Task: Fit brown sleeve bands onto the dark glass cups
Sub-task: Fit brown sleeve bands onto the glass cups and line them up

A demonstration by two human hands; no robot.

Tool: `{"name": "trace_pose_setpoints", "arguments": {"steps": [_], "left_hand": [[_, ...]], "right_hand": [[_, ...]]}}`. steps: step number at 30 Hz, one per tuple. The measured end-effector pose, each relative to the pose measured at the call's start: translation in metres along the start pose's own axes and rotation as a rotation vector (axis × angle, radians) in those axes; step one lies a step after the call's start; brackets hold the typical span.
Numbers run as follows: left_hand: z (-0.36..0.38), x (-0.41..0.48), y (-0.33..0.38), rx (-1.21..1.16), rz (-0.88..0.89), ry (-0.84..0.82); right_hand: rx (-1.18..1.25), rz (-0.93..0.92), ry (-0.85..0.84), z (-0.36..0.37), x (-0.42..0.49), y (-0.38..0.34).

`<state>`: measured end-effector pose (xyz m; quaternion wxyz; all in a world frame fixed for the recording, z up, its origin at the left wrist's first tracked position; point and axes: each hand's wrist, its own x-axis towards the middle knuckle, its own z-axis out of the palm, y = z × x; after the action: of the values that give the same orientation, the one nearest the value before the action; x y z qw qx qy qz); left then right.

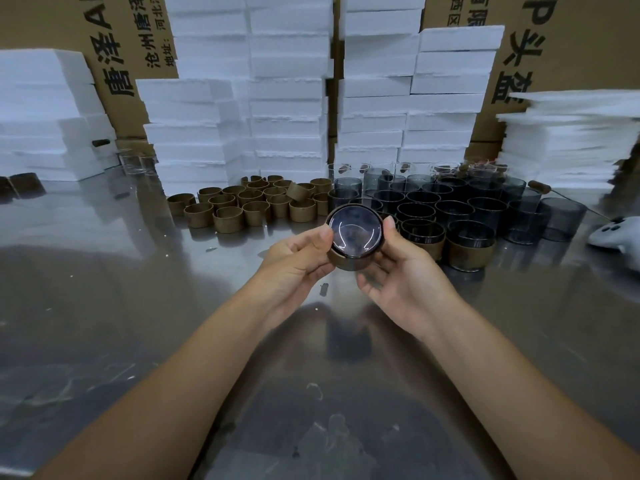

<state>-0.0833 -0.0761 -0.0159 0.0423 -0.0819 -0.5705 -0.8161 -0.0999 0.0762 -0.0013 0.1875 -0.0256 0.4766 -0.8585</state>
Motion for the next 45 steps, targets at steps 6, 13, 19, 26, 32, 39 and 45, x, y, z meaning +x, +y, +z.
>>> {"name": "trace_pose_setpoints", "arguments": {"steps": [6, 13, 19, 26, 32, 39, 45], "left_hand": [[0.004, 0.002, -0.002, -0.054, 0.065, 0.036], [0.007, -0.001, 0.003, -0.052, 0.086, 0.070], [0.005, -0.003, 0.008, -0.027, 0.120, 0.094], [0.010, -0.003, 0.002, 0.188, 0.149, 0.071], [0.008, -0.003, 0.002, 0.152, 0.014, 0.105], [0.004, -0.002, 0.001, 0.145, 0.026, 0.102], [0.003, 0.000, -0.004, 0.266, -0.010, 0.132]], "right_hand": [[0.096, 0.030, -0.012, 0.004, -0.003, -0.002], [0.024, 0.013, -0.021, 0.004, -0.005, -0.001], [-0.163, 0.155, -0.054, 0.006, -0.006, 0.003], [-0.068, 0.030, -0.088, 0.004, -0.006, -0.003], [-0.165, -0.291, -0.100, 0.004, -0.004, -0.003], [-0.387, -0.472, -0.088, 0.002, -0.003, 0.004], [-0.742, -0.554, 0.150, -0.006, 0.001, 0.008]]}}
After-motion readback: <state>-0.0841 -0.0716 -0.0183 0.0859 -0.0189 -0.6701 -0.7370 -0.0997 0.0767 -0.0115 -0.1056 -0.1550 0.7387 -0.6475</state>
